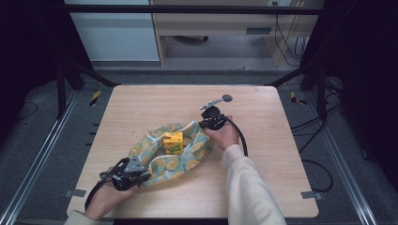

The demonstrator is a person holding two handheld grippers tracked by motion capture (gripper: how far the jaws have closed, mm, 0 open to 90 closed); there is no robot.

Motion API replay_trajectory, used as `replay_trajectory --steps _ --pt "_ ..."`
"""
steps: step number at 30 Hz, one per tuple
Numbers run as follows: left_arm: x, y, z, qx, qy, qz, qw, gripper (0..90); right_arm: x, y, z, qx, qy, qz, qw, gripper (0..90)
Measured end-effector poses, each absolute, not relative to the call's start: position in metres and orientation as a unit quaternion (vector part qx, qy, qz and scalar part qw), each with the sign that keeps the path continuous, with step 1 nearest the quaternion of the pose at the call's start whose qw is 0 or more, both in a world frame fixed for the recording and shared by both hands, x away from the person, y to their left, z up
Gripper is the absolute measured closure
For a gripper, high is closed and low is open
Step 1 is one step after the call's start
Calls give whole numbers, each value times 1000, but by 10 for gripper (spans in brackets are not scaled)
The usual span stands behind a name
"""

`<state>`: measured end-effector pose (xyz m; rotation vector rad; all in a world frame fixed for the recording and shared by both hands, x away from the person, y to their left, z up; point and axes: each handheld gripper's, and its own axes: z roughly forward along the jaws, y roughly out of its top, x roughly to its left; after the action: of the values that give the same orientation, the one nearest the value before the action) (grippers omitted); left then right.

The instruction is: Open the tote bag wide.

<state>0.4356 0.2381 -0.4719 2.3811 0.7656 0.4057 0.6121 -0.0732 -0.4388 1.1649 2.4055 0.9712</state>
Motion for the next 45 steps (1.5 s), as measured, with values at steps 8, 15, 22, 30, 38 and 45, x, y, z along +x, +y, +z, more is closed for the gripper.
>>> replay_trajectory --steps 8,15,22,30,38,45 --pt "431 244 -455 865 306 208 339 494 594 -80 -401 390 818 374 197 426" --pt "428 250 -432 849 312 224 363 369 566 -87 -369 375 807 405 211 290" --pt "434 249 -410 847 304 240 365 341 518 -94 -362 339 818 414 213 213" --pt "461 244 -397 859 299 251 332 312 479 -98 -382 327 834 398 199 143" --pt "497 248 -403 866 314 245 301 298 473 -96 -405 338 834 390 194 127" --pt "517 238 -423 875 312 219 298 368 475 -77 -435 356 844 364 171 176"
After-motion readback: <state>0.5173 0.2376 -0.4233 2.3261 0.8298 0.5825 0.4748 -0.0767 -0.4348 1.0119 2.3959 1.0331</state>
